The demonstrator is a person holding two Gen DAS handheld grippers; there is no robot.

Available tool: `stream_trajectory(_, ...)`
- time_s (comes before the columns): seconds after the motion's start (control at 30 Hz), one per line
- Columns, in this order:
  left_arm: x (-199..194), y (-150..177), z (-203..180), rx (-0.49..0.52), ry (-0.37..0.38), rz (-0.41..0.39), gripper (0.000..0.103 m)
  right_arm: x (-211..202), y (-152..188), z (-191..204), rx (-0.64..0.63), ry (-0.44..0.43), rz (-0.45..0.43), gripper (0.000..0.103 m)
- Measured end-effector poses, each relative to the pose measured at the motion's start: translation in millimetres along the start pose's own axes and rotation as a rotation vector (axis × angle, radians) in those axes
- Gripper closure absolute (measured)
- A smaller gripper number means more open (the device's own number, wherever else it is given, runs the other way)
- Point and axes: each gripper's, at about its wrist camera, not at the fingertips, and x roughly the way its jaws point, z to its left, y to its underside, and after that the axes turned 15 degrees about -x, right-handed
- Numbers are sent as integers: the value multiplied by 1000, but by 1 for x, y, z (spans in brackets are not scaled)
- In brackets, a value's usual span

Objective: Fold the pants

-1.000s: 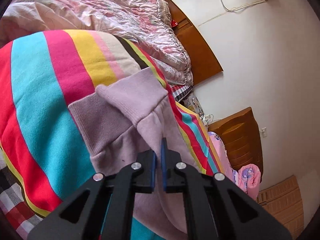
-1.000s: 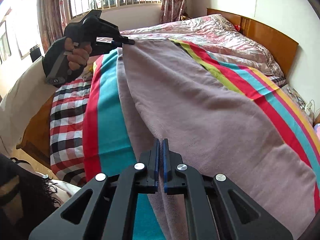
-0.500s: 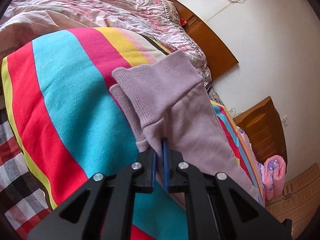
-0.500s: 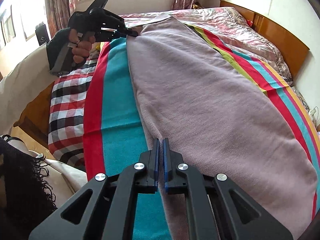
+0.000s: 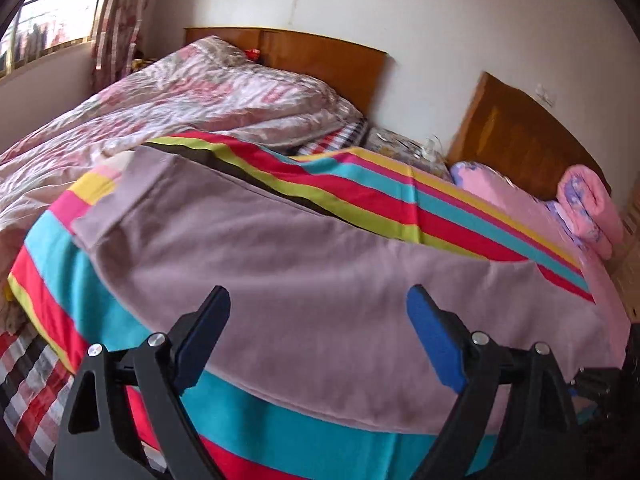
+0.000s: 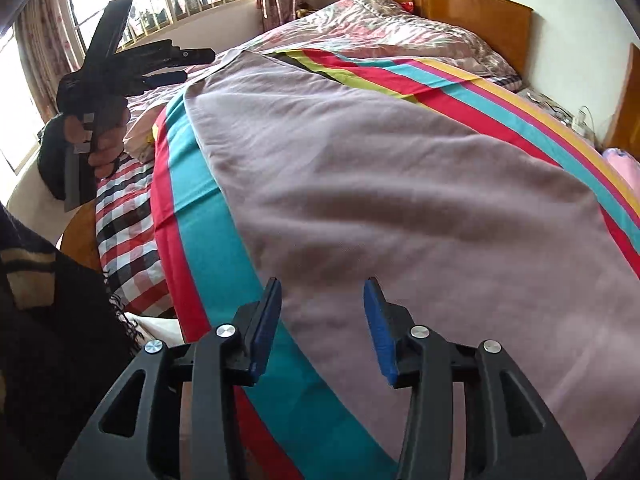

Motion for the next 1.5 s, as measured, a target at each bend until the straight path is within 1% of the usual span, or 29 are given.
stream_trajectory(0.07,18,24,-38,122,65,73,13,-9,11,5,-5,-15,-7,60)
stream_trajectory(0.13,32,47,-64,227,65,110,14,-12,20,8,-10,-22,-13,60)
stream_trajectory(0.17,37,57,-70,260,73,133,15,-11,23,8,-11,-8,-12,61)
stream_trajectory(0.23,50,71,-78,278,102,202,15,-9,29,1,27,4,-25,61)
stream_trajectory(0.27,56,78,-77,284,93,223,15,-8,33,-5,62,-13,-28,61)
stream_trajectory(0.3,62,85,-74,293,67,240,15,-5,38,-11,92,-31,-18,61)
stream_trajectory(0.33,68,91,-72,300,36,251,16,-9,44,-13,104,-46,-40,61)
stream_trajectory(0.37,65,96,-72,326,31,219,15,-11,49,-16,124,-68,-47,61)
stream_trajectory(0.43,65,101,-79,362,-9,223,15,-19,57,-20,144,-91,-45,61)
stream_trajectory(0.47,65,100,-83,362,-26,234,15,-24,60,-21,141,-77,-38,61)
stream_trajectory(0.5,65,96,-87,353,-30,247,15,-32,63,-24,145,-48,-33,61)
stream_trajectory(0.53,62,90,-95,348,-11,251,15,-42,67,-31,166,-15,-49,61)
stream_trajectory(0.57,57,86,-107,361,21,240,15,-54,71,-40,201,16,-82,61)
stream_trajectory(0.6,53,81,-122,391,47,223,15,-66,77,-52,247,65,-117,59)
stream_trajectory(0.63,53,78,-139,431,64,206,14,-76,82,-65,291,143,-128,54)
stream_trajectory(0.67,54,76,-158,474,80,191,13,-82,88,-77,329,239,-108,40)
stream_trajectory(0.7,59,75,-177,508,95,180,10,-85,94,-89,351,319,-77,36)
stream_trajectory(0.77,77,74,-216,551,129,188,8,-86,106,-111,392,436,6,36)
stream_trajectory(0.8,90,75,-237,566,152,200,8,-89,111,-119,398,472,28,36)
stream_trajectory(0.87,117,78,-275,575,185,226,8,-103,124,-127,416,523,36,36)
stream_trajectory(0.93,139,83,-308,578,211,233,8,-125,144,-132,466,553,13,36)
stream_trajectory(1.0,156,92,-333,582,224,213,8,-150,171,-135,562,579,-13,36)
stream_trajectory(1.07,176,103,-350,586,209,219,8,-175,208,-134,679,587,-51,36)
stream_trajectory(1.13,196,113,-362,599,177,231,8,-196,246,-129,807,575,-94,36)
stream_trajectory(1.23,218,124,-368,623,124,267,8,-212,294,-117,959,531,-163,36)
stream_trajectory(1.27,218,123,-369,624,128,260,8,-212,304,-115,988,522,-175,36)
stream_trajectory(1.37,222,123,-369,629,107,253,4,-204,320,-121,1051,480,-203,36)
stream_trajectory(1.43,222,124,-369,635,89,238,2,-196,318,-129,1053,435,-245,36)
stream_trajectory(1.5,222,125,-369,635,85,231,1,-188,312,-139,1056,387,-267,36)
